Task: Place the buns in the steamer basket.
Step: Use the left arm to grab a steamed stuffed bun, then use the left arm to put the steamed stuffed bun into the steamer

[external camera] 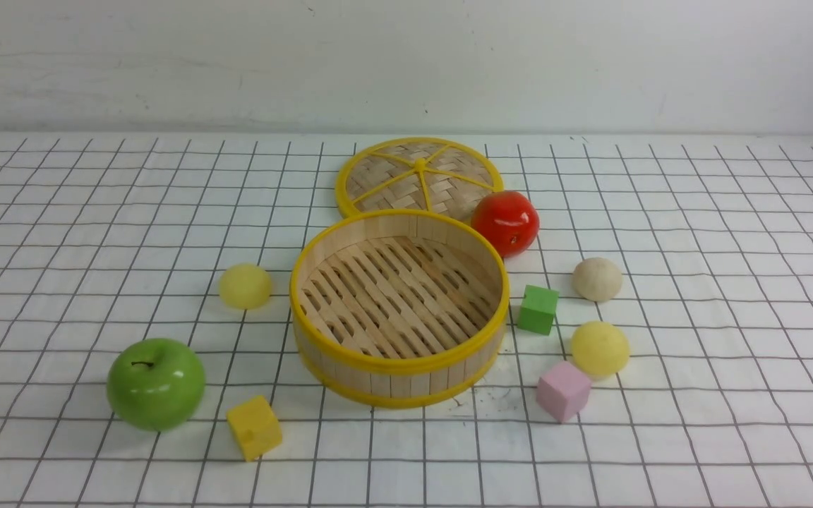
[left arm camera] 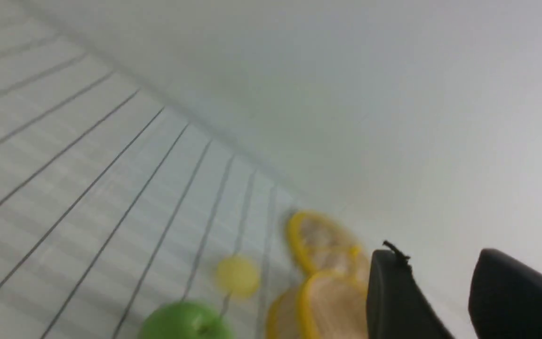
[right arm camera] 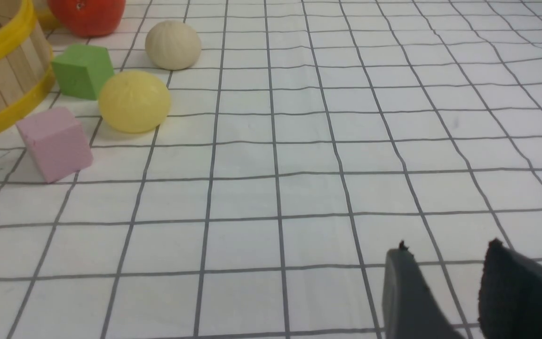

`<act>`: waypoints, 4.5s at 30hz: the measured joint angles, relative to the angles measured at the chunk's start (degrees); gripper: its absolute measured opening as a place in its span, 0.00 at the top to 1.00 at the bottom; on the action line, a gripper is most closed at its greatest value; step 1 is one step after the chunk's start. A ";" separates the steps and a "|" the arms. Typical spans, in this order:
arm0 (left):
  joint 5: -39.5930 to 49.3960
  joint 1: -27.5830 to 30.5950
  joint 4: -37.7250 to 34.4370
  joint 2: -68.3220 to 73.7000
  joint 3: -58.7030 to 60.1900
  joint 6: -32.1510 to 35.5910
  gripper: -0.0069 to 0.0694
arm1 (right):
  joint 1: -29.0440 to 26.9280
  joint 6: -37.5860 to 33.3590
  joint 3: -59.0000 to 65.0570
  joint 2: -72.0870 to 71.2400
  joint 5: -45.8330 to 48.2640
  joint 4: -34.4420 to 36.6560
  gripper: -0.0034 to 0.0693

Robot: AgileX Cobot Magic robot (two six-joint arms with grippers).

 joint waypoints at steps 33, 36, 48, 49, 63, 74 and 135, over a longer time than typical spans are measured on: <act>24.54 -1.48 -24.28 66.73 -42.42 39.28 0.60 | 0.00 0.00 0.00 0.00 0.00 0.00 0.62; 26.68 -3.12 -22.48 74.92 -50.86 39.47 0.60 | 0.00 0.00 0.00 0.00 0.00 0.00 0.62; 38.79 -9.90 2.50 99.26 -79.72 27.69 0.60 | 0.00 0.00 0.00 0.00 0.00 0.00 0.62; 39.16 -9.90 2.64 100.26 -80.80 27.29 0.60 | 0.00 0.00 0.00 0.00 0.00 0.00 0.62; 37.89 -9.90 1.58 104.30 -82.99 26.54 0.60 | 0.00 0.00 0.00 0.00 0.00 0.00 0.62; 37.65 -9.90 1.51 105.30 -83.32 26.88 0.66 | 0.00 0.00 0.00 0.00 0.00 0.00 0.62; 44.16 -19.62 -5.98 100.87 -82.88 28.69 0.69 | 0.00 0.00 0.00 0.00 0.00 0.00 0.62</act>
